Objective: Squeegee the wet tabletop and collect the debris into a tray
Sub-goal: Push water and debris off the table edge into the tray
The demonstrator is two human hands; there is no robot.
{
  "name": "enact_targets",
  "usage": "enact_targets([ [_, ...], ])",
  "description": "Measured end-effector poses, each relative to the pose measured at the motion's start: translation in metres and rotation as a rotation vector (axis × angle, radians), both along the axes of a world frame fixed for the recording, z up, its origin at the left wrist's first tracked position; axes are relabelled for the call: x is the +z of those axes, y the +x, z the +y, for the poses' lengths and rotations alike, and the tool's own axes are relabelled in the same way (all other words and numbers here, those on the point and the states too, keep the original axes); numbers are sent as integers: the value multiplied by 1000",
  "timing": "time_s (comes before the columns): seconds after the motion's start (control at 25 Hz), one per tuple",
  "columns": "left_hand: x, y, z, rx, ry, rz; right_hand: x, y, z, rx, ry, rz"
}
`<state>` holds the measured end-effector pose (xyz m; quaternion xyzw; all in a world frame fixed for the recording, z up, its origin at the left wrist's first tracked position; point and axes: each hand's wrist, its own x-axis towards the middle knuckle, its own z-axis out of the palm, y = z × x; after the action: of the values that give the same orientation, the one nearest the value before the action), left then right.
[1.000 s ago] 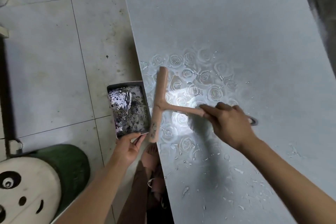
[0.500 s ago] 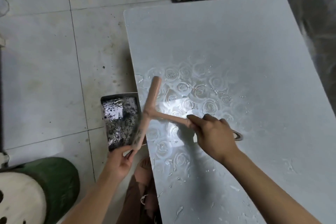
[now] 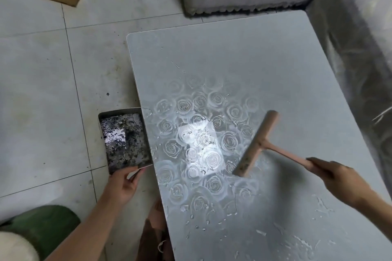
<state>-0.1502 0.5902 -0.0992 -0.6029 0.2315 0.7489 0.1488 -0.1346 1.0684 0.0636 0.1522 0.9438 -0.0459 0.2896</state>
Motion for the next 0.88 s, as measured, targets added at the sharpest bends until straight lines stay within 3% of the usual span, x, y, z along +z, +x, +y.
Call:
enact_targets([
  [0.16,-3,-10,-5,-19,-30,73,-22,-52,-23,145,-110,61],
  [0.36,3,-22,-4,24,39,79,5,-46,29,57,-3,-23],
  [0.48,2,-28,-5,23,5,24,-3,-56,6,102,-51,-7],
  [0.6,4,-32,-4,-18,0,42,-30,-93,-55,276,-186,64],
  [0.72,6,-34,-4,-23,-11,49,-38,-124,-104,518,-157,153],
  [0.88,2,-35,-5,15,-12,60,7,-127,-47,426,-84,171],
])
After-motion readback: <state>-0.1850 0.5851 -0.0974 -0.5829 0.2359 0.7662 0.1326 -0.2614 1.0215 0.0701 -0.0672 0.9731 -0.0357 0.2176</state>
